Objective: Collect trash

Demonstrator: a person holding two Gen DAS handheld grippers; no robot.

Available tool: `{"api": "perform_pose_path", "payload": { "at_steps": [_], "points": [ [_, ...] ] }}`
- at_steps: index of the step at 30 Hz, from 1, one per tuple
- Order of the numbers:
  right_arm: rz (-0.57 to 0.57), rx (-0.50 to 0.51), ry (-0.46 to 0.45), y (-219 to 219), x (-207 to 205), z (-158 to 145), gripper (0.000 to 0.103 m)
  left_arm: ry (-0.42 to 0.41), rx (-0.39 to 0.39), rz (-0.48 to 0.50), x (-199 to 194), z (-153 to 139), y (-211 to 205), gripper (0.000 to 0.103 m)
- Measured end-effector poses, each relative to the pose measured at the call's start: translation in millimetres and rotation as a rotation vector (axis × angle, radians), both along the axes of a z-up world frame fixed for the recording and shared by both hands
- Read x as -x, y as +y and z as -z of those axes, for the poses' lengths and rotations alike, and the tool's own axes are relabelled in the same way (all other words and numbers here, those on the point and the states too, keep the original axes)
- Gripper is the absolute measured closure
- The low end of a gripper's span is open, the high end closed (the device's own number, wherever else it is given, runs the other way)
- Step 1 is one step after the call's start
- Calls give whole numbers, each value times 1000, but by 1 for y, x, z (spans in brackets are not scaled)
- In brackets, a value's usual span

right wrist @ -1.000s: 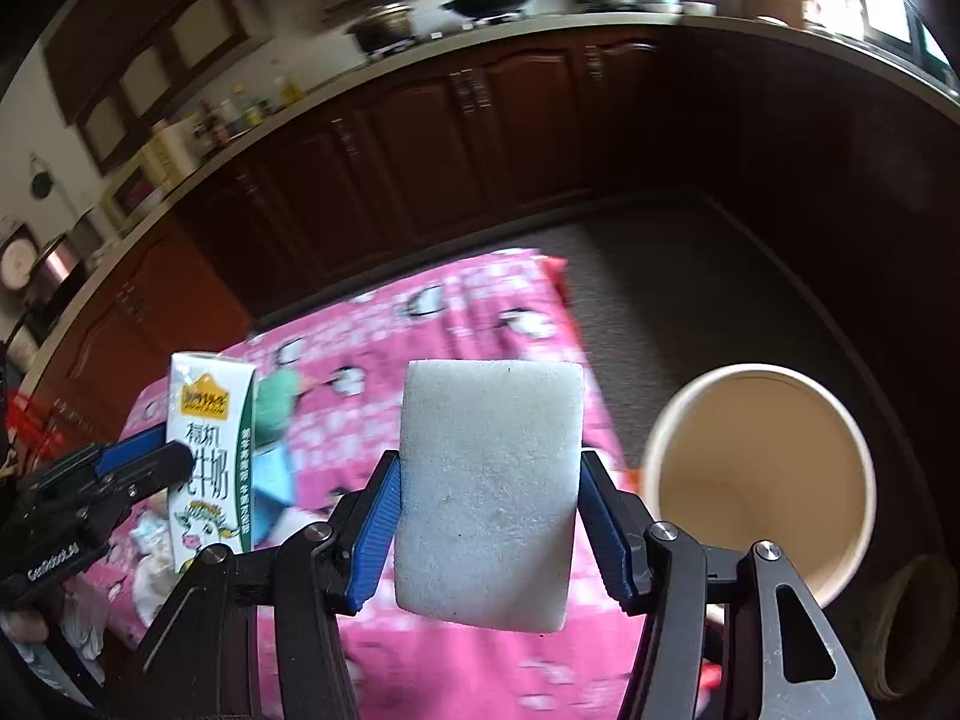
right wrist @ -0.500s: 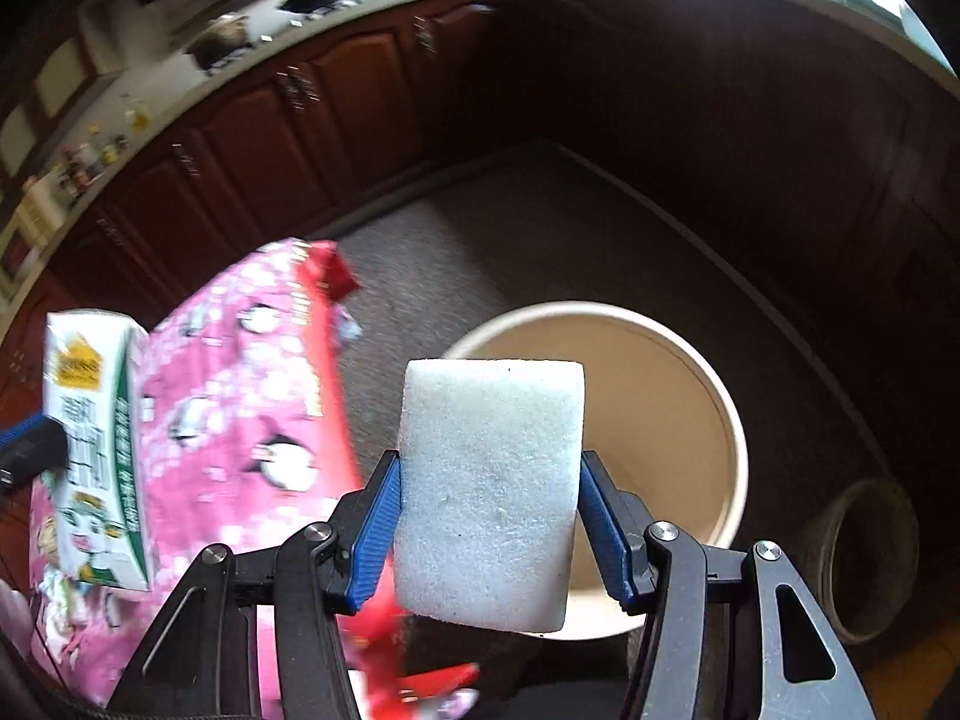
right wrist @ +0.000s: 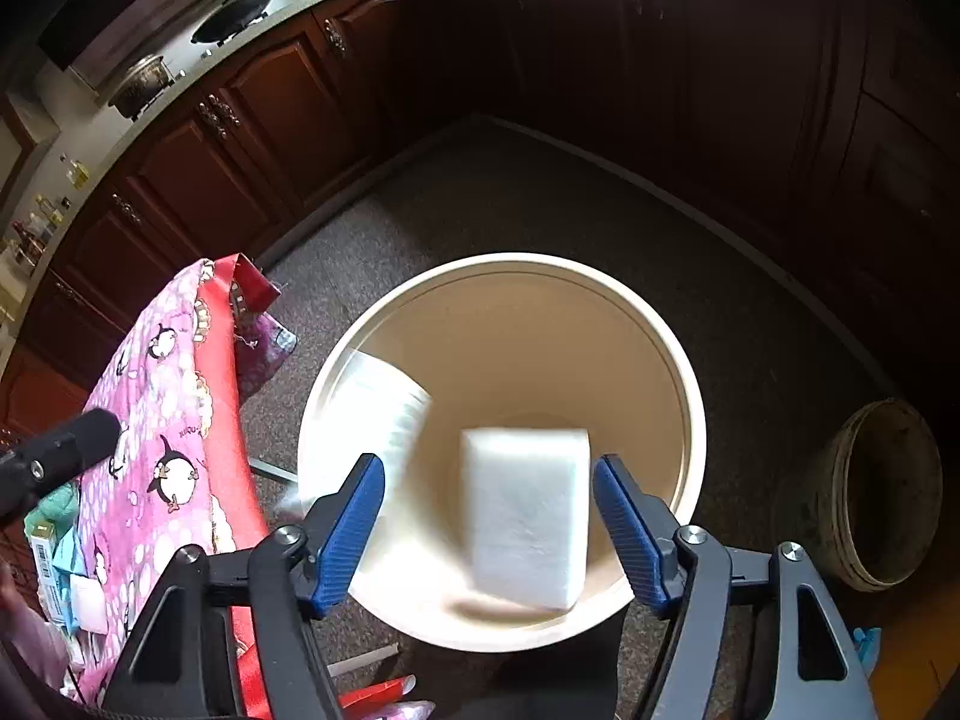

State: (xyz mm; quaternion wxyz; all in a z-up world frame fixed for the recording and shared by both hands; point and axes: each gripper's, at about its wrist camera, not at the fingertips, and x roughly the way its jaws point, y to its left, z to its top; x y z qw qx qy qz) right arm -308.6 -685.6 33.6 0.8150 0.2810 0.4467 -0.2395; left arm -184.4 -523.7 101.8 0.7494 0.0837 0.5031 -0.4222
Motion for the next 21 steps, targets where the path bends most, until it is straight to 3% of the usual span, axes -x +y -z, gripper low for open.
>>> {"api": "perform_pose_path", "payload": {
  "at_steps": [5,10,21],
  "points": [
    [-2,-20,-2,6,-6,2,33,-28,3,-11,0,-11,28,56],
    [-58,9,-10,32,-14,-5,33,-110,-16,-56,1,-22,68,56],
    [-174,76,-91,89,-37,-56,33,-240,-44,-166,7,-32,138,56]
  ]
}}
